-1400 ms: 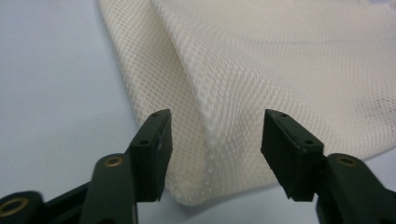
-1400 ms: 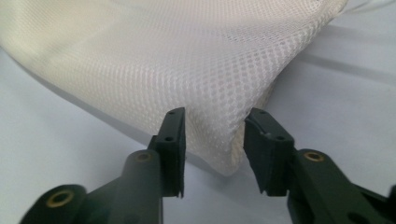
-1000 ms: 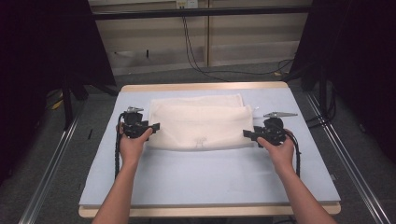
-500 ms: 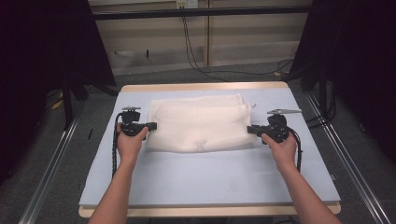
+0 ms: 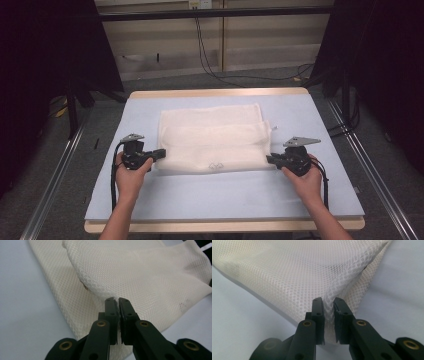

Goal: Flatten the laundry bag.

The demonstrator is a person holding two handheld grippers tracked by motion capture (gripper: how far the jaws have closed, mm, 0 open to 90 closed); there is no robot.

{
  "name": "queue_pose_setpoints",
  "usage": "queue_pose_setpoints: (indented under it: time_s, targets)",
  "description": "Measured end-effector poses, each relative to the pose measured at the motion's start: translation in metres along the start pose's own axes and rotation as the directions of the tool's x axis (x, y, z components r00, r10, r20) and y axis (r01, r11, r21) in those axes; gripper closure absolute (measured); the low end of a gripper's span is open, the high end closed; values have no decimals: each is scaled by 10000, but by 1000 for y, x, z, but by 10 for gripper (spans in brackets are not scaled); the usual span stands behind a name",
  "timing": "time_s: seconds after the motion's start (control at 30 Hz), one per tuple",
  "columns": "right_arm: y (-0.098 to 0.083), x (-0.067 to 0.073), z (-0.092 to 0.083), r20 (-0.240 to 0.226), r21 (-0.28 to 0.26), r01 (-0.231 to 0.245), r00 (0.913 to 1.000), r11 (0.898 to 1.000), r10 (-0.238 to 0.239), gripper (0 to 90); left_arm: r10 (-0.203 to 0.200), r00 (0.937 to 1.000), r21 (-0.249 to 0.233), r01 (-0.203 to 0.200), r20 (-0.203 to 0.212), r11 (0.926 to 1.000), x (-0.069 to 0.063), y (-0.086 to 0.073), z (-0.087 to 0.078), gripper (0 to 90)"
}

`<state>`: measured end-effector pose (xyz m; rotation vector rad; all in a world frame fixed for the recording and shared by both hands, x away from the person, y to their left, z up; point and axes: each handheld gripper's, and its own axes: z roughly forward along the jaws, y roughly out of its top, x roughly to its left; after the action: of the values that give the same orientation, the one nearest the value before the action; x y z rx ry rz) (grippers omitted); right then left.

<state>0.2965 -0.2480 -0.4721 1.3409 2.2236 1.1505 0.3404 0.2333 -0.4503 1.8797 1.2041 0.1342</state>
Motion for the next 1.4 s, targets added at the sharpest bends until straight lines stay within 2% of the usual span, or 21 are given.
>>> queue_pose_setpoints:
  time_s: [0.13,0.3,0.37,0.5,0.57,0.77,0.8,0.9,0.97,1.03,1.07,1.17,1.23,1.4]
  targets:
    - [-4,1,-3,-42,23,-148,9999,9999,148,792,-145,9998,165,143,102,9998,3,-15,-4,864]
    - [-10,0,-6,-195,128,-319,9993,9994,322,795,-137,9998,341,132,144,9993,3,-26,-6,865]
    - [-10,-1,-6,-282,115,-604,9978,9981,607,782,-145,9997,328,139,184,9994,3,-27,-7,865]
    - [-2,-5,-7,-68,-296,-1304,9915,9910,1303,583,-125,9998,393,119,149,9992,4,-28,-6,865]
    - [5,-6,-6,204,-565,-1365,9902,9890,1379,501,-242,9996,345,236,170,9991,4,-29,-5,865]
    - [29,-16,3,323,-929,-1789,9827,9795,1826,468,-36,9999,457,31,102,9990,5,-27,-4,866]
    - [33,-17,6,254,-856,-1861,9817,9788,1889,470,-91,9998,445,84,170,9990,5,-27,-4,866]
    - [40,-19,14,-66,-825,-2126,9771,9737,2128,563,-58,9999,452,52,135,9990,5,-28,-5,866]
    - [43,-19,13,-57,-697,-2025,9792,9768,2026,757,-127,9999,392,122,117,9992,4,-28,-6,865]
    - [42,-19,9,-428,-852,-2083,9778,9743,2053,818,-88,9999,355,85,86,9993,4,-29,-7,865]
    - [41,-19,5,-597,-945,-2125,9764,9726,2075,827,-119,9999,302,117,66,9995,3,-30,-8,865]
    - [35,-15,-9,-829,-1124,-1777,9821,9776,1690,833,-47,10000,221,47,2,9997,1,-32,-11,865]
    - [29,-14,-17,-909,-1247,-1548,9854,9800,1441,833,-26,10000,111,26,-21,9999,-1,-33,-14,865]
    - [11,-13,-30,-1054,-1559,-1311,9877,9790,1155,833,56,10000,7,-56,26,10000,-5,-34,-17,864]
